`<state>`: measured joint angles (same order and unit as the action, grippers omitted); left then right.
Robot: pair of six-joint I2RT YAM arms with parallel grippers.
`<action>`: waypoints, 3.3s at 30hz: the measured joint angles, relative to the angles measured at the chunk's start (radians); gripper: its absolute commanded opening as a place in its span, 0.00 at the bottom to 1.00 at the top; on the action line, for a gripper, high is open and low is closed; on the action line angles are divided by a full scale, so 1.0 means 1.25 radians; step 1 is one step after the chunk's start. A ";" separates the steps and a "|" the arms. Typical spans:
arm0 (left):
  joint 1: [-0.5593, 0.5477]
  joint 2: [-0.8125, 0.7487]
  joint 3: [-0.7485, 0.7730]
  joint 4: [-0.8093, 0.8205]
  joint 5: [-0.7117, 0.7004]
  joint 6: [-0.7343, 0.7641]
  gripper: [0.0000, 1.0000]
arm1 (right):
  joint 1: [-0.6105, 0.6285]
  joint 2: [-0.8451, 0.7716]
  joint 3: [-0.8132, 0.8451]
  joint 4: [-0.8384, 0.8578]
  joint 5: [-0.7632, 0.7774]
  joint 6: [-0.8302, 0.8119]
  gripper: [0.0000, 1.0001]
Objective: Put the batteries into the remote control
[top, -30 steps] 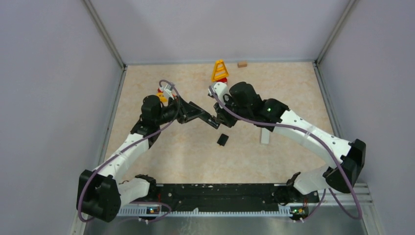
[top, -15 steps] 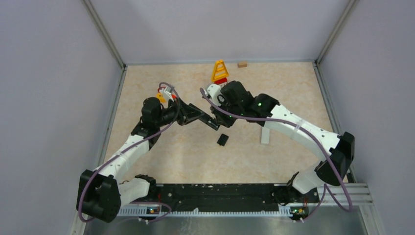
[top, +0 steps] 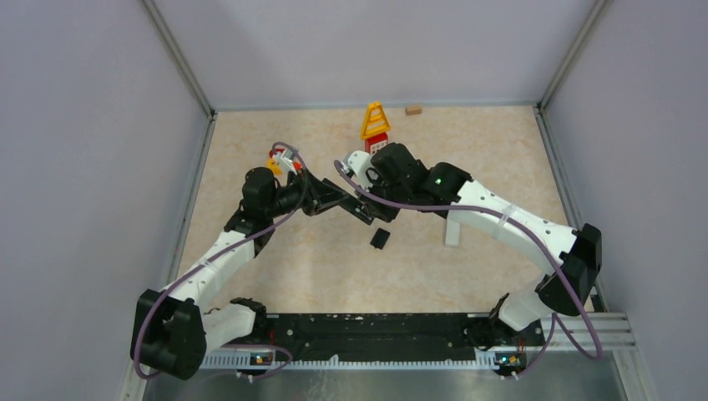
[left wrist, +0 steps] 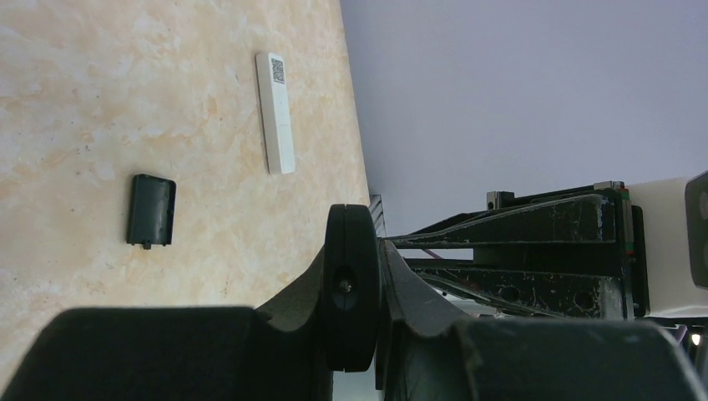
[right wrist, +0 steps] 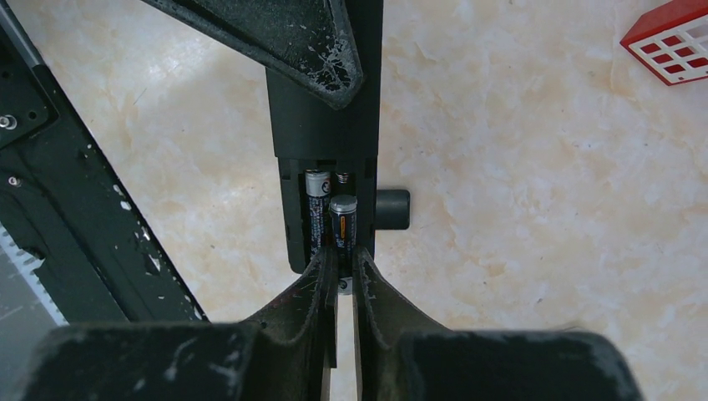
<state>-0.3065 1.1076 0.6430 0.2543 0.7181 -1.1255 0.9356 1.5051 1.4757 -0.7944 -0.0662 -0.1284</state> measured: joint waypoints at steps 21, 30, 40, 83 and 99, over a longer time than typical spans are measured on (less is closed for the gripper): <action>0.001 0.000 -0.007 0.000 0.013 -0.005 0.00 | 0.003 0.003 0.000 -0.001 0.019 0.031 0.51; 0.005 0.000 -0.008 0.039 0.023 -0.046 0.00 | -0.006 -0.077 0.000 0.045 0.012 0.116 0.64; 0.018 -0.008 -0.017 0.122 0.047 -0.175 0.00 | -0.144 -0.257 -0.141 0.261 0.006 0.462 0.76; 0.035 -0.041 -0.050 0.403 0.033 -0.523 0.00 | -0.168 -0.385 -0.594 1.060 -0.164 1.046 0.44; 0.035 -0.041 -0.051 0.405 0.031 -0.523 0.00 | -0.167 -0.397 -0.594 1.025 -0.152 1.025 0.54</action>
<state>-0.2623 1.0561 0.5789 0.7605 0.7574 -1.7798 0.7265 1.0092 0.7330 0.4870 -0.2562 1.1530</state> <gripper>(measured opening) 0.209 0.583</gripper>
